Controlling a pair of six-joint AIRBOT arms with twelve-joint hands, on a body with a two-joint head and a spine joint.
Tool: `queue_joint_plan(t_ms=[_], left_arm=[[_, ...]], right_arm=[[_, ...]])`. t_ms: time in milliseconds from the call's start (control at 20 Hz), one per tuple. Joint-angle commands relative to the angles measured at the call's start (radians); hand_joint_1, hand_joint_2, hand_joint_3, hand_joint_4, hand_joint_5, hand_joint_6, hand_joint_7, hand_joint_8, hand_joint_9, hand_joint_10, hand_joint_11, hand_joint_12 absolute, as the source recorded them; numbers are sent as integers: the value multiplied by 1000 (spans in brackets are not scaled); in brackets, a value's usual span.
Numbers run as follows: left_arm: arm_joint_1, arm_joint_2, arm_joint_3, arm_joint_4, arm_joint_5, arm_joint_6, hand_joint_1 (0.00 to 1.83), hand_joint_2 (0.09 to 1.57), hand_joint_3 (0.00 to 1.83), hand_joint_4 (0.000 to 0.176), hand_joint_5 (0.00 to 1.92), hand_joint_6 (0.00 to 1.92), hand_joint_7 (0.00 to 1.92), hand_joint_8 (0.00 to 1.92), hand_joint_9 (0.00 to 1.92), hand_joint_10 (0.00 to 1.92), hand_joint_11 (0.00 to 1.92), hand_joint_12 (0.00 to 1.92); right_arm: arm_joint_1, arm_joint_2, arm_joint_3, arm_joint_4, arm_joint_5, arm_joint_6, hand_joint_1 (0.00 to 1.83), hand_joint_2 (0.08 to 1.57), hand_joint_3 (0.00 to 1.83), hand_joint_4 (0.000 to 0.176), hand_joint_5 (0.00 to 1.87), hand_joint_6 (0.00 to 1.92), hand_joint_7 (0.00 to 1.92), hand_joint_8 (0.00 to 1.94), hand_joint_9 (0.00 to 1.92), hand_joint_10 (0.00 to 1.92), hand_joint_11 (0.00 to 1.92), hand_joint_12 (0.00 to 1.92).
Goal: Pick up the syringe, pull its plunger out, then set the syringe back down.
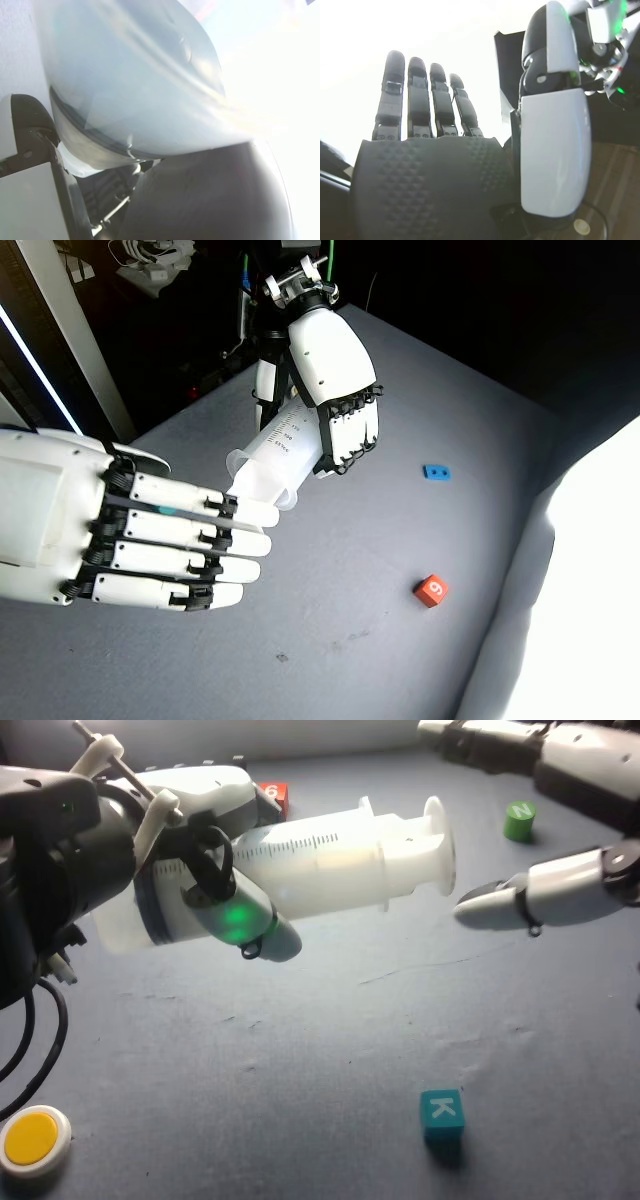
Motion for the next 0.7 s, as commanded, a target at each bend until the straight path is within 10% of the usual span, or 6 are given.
queue_joint_plan(t_ms=[0,650], left_arm=[[-23,8,4,58,8,1,1152,1246,0,0,764,1223,727,1505,620,1250,467,1536],[-35,9,26,41,19,20,1148,1251,0,0,744,1249,733,1491,641,1171,458,1488]], right_arm=[[9,-4,10,-18,132,5,1054,915,6,0,82,0,158,0,188,0,0,626],[-35,-131,95,-50,203,7,1100,945,10,0,245,19,329,18,362,22,0,895]])
